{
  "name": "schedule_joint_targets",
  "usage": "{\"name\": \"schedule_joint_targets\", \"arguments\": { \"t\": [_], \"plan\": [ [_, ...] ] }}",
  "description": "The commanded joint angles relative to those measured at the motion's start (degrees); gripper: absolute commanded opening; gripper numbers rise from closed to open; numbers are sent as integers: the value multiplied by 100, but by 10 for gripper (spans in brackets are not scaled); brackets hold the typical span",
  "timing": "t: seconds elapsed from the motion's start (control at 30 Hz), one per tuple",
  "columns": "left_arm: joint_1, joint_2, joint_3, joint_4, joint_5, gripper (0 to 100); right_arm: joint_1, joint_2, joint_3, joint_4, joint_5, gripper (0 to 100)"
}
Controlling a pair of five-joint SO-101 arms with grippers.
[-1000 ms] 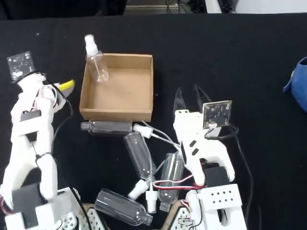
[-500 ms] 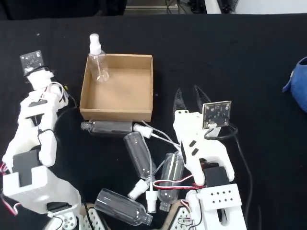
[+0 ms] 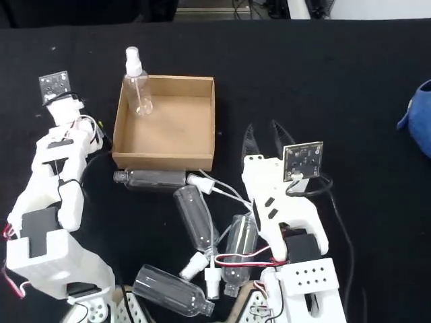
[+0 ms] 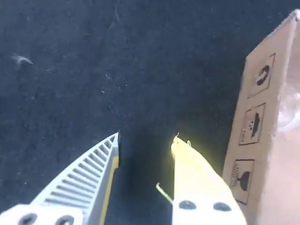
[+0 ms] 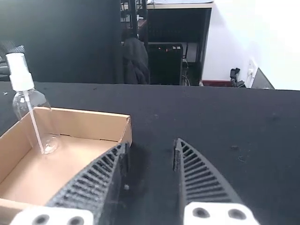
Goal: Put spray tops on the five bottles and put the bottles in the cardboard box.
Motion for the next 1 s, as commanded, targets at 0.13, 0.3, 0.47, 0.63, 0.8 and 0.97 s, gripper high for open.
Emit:
{"name": "schedule_joint_targets", "arguments": {
  "t": [0.13, 0.3, 0.47, 0.63, 0.8, 0.97],
  "plan": [
    [154, -53, -110, 299, 53, 46, -105, 57, -31, -185, 0, 136],
    [224, -316, -198, 835, 53, 46, -114, 66, -31, -185, 0, 136],
    [233, -492, -57, 923, 53, 46, -105, 66, -31, -185, 0, 137],
    [444, -492, 48, 914, 44, 46, -105, 66, -31, -176, 0, 137],
    [479, -501, 66, 958, 44, 46, -105, 66, -31, -167, 0, 137],
    [418, -501, 75, 958, 44, 46, -105, 66, -31, -167, 0, 137]
  ]
}}
